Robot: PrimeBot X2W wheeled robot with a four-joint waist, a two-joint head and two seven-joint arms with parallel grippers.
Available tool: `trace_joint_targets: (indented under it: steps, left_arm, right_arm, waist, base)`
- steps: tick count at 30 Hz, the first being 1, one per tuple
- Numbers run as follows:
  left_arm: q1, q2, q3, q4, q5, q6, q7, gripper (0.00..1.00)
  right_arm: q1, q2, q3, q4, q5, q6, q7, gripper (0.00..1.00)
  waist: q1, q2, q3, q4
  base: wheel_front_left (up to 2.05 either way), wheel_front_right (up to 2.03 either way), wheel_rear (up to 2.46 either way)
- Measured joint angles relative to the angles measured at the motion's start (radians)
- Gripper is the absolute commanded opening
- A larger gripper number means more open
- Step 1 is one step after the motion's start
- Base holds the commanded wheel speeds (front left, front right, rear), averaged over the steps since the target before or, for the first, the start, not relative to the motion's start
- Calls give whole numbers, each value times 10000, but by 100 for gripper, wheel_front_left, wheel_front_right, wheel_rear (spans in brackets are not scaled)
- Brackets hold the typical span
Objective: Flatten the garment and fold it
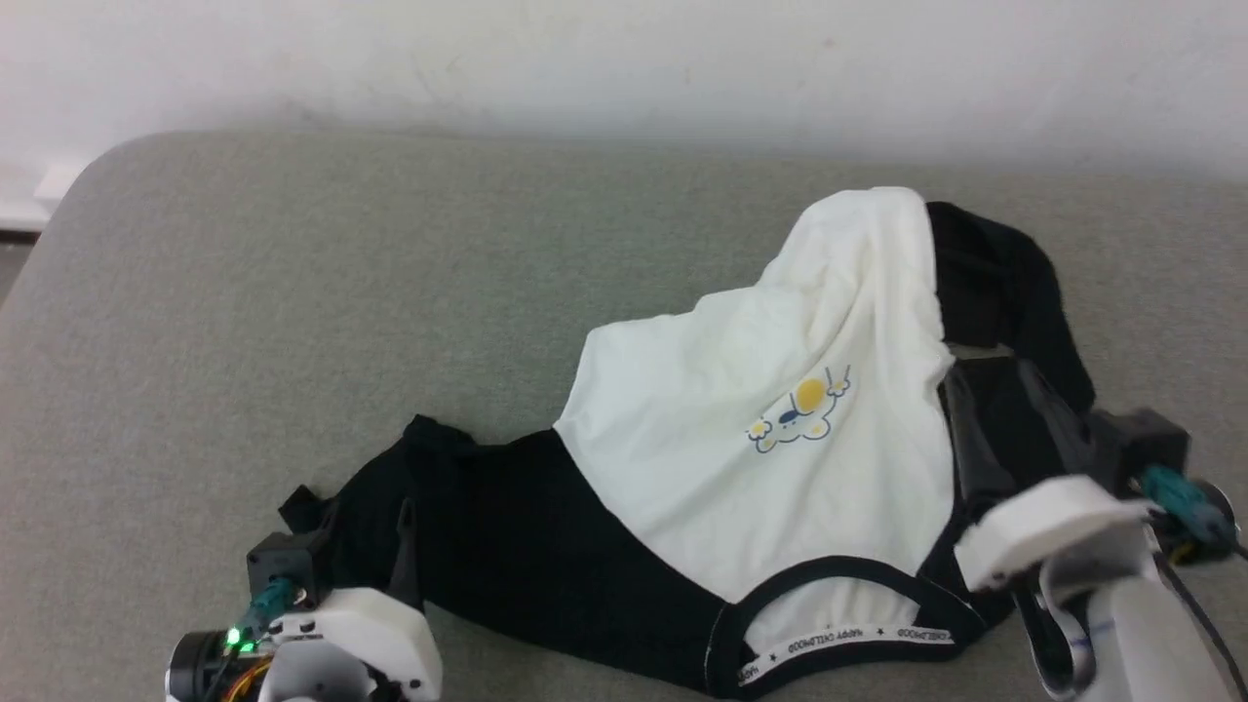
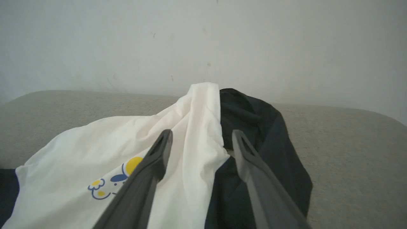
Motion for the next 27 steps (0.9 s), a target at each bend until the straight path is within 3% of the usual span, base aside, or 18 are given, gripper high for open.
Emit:
trace_joint_targets:
  steps: [7, 13, 17, 19, 20, 23, 27]
  left_arm:
    - [268, 439, 577, -380, -29, 794, 2209, 100]
    - [260, 838, 1212, -222, -562, 1266, 4631, 100]
    - [232, 1076, 1480, -460, -1099, 1308, 6138, 100]
    - [232, 1306, 1503, -679, -1290, 1269, 6828, 25]
    - [234, 1432, 1501, -792, -1331, 1198, 7064, 0]
    - [217, 1695, 1517, -1091, -1315, 982, 6951, 0]
    - [-80, 1994, 1762, -1037, -957, 984, 5499, 0]
  right_arm:
    - [1423, 6, 184, -1973, 667, 0, 171, 100]
    - [1578, -2, 332, -2433, 976, 0, 301, 100]
    - [1578, 2, 489, -2458, 1126, 0, 309, 100]
    - [1573, -2, 529, -2460, 1220, 0, 307, 100]
    - [1572, 2, 554, -2468, 1254, 0, 305, 100]
    - [1567, -2, 545, -2493, 1383, 0, 288, 100]
    - [1523, 0, 550, -2483, 1430, 0, 249, 100]
  waist:
    - [1, 0, -198, -757]
    - [2, 0, -36, -1483]
    - [1, 0, 138, -1919]
    - [0, 0, 236, -2102]
    - [0, 0, 292, -2186]
    - [3, 0, 512, -2350]
    - [4, 0, 820, -2463]
  base:
    - [0, 0, 0]
    - [0, 0, 0]
    - [0, 0, 0]
    - [0, 0, 0]
    - [0, 0, 0]
    - [0, 0, 0]
    - [0, 0, 0]
